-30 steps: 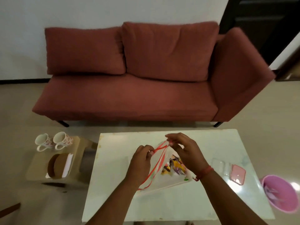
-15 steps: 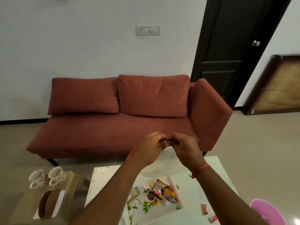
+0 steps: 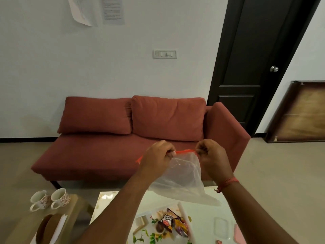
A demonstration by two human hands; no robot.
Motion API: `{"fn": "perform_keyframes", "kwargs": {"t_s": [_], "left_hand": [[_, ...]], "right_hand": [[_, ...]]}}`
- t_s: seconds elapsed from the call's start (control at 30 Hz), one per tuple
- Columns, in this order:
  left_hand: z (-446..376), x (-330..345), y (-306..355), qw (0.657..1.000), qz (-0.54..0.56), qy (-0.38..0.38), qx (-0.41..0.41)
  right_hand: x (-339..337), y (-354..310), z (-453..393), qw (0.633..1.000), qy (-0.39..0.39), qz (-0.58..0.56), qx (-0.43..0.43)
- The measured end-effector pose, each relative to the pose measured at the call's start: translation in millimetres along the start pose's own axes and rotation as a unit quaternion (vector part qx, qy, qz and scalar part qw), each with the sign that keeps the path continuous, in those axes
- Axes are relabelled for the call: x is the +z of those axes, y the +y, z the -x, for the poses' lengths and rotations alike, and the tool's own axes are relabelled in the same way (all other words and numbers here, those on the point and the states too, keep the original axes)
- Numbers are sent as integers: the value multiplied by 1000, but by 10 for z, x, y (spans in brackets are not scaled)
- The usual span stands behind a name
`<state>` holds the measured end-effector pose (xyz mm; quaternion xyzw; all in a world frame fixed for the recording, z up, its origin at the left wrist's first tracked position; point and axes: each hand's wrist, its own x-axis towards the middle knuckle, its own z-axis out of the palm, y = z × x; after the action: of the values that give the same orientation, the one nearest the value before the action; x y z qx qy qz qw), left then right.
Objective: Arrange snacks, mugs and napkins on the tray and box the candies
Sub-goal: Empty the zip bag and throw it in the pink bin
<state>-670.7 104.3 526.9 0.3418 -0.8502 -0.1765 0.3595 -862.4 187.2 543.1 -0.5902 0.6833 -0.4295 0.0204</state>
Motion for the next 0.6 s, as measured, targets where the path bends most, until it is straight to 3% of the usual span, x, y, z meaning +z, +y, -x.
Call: {"fn": "perform_keyframes", "kwargs": {"t_s": [0.17, 0.37, 0.43, 0.5, 0.57, 0.6], "left_hand": [[110, -247, -247, 999, -26, 20, -43], [188, -403, -268, 978, 77, 45, -189], [177, -391, -174, 948, 207, 58, -235], [173, -349, -60, 886, 366, 82, -273], [176, -269, -22, 840, 450, 78, -292], [177, -217, 1, 834, 463, 60, -294]], "right_hand": [[-337, 146, -61, 998, 30, -32, 53], [-518, 322, -122, 984, 15, -102, 146], [-536, 270, -114, 959, 16, -205, 194], [-552, 162, -130, 929, 25, -285, 236], [-559, 75, -178, 904, 34, -340, 256], [-565, 44, -215, 893, 37, -363, 264]]}}
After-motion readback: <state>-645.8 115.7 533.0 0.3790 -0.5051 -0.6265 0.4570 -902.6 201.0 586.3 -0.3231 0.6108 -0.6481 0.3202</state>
